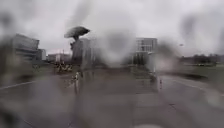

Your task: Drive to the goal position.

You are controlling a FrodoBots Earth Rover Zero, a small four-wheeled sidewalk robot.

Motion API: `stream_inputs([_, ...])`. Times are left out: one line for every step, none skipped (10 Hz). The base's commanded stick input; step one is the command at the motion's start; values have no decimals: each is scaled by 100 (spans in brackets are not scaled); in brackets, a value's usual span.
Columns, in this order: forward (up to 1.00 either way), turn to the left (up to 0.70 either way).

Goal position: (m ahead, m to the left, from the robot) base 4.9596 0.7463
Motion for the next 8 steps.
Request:
stream_inputs([7,0])
stream_inputs([7,0])
stream_inputs([7,0])
stream_inputs([7,0])
stream_inputs([7,0])
stream_inputs([7,0])
stream_inputs([7,0])
stream_inputs([7,0])
